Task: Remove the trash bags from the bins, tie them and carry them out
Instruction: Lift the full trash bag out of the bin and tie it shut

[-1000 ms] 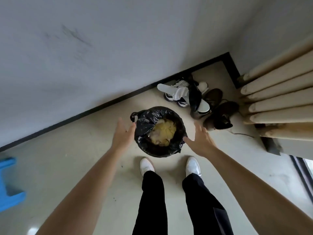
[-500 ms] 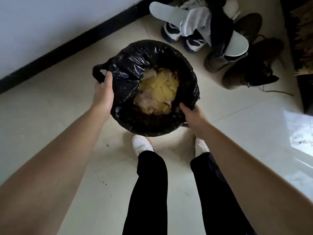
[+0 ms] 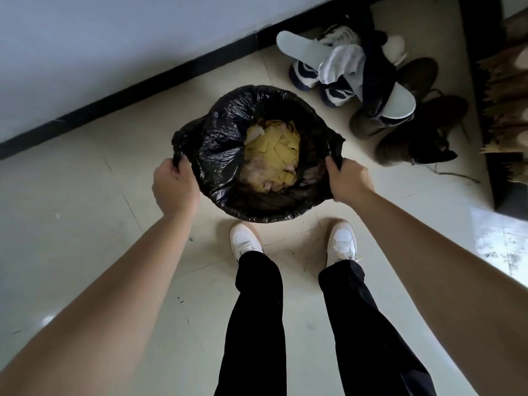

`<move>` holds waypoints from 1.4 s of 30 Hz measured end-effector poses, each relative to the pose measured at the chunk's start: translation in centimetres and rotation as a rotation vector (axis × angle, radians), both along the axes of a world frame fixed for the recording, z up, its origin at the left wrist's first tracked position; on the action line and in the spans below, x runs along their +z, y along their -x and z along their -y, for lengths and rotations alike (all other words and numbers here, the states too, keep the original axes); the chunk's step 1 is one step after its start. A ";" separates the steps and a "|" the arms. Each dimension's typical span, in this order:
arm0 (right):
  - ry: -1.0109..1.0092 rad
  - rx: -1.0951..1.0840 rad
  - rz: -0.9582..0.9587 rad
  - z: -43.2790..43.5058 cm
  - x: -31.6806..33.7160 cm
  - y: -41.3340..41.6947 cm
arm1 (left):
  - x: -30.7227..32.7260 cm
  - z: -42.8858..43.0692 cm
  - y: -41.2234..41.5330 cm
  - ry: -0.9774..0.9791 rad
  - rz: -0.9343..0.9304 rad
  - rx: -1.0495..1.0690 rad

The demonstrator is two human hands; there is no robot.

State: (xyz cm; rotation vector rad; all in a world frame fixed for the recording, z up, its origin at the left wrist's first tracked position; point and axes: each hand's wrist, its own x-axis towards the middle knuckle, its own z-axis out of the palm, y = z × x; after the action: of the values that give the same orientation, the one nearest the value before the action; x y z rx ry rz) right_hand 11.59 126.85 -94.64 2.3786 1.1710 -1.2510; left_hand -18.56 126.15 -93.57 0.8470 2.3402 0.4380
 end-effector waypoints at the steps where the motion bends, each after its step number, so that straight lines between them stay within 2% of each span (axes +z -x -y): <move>1: -0.008 0.089 0.027 0.0 1.2 0.3 | 1.0 -0.1 -0.5 -0.031 0.045 0.016; 4: -0.192 0.233 0.064 -0.4 4.9 1.4 | 4.3 -0.1 -2.0 -0.054 0.026 -0.158; 6: -0.298 0.273 0.012 -0.8 7.2 2.2 | 6.5 -0.2 -2.9 -0.086 0.009 -0.275; 9: -0.184 0.228 -0.189 -1.4 9.8 3.0 | 8.9 -0.4 -3.5 -0.001 0.017 -0.407; 10: -0.146 0.190 -0.207 -1.5 10.3 3.0 | 9.4 -0.3 -3.5 0.054 0.019 -0.452; 12: -0.144 0.131 -0.127 -1.6 10.6 2.5 | 10.1 -0.2 -3.2 0.142 0.026 -0.481; 15: -0.073 0.008 -0.029 -1.3 9.1 0.8 | 9.6 0.4 -2.5 0.213 0.047 -0.423; 18: 0.055 0.005 -0.064 -0.6 6.5 0.7 | 7.0 1.6 -2.2 0.256 0.123 -0.307; 21: -0.018 0.100 -0.155 0.0 4.8 2.8 | 5.2 2.8 -2.4 0.223 0.183 -0.168; 24: -0.046 0.166 -0.144 1.1 2.4 5.2 | 3.3 4.0 -2.7 0.195 0.151 0.038; 27: -0.234 -0.007 -0.088 2.0 0.7 5.3 | 1.5 4.6 -2.5 0.286 0.177 0.158; 29: -0.262 -0.189 -0.139 2.0 0.2 4.4 | 0.8 4.6 -2.3 0.330 0.251 0.209; 31: -0.167 -0.210 -0.206 2.1 0.0 3.5 | 1.2 4.3 -2.7 0.371 0.170 0.053; 34: -0.024 0.006 -0.246 2.3 0.3 3.5 | 3.6 2.9 -5.4 0.324 -0.004 -0.426; 36: -0.008 0.019 -0.253 2.2 0.5 3.9 | 5.2 2.2 -7.6 0.225 0.026 -0.639; 38: -0.018 -0.024 -0.209 2.0 1.1 4.1 | 6.3 1.5 -8.7 0.124 0.050 -0.661; 40: -0.043 -0.043 -0.136 1.9 2.1 3.9 | 6.9 1.3 -8.6 0.021 0.030 -0.572; 42: -0.152 -0.063 -0.091 1.9 3.8 4.0 | 8.0 1.2 -7.8 -0.027 -0.030 -0.462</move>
State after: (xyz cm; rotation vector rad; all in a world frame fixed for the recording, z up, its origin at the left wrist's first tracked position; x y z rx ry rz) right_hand 7.60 124.94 -90.86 2.5092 1.2698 -1.3477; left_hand -10.74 124.90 -85.54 1.3688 2.0767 0.2601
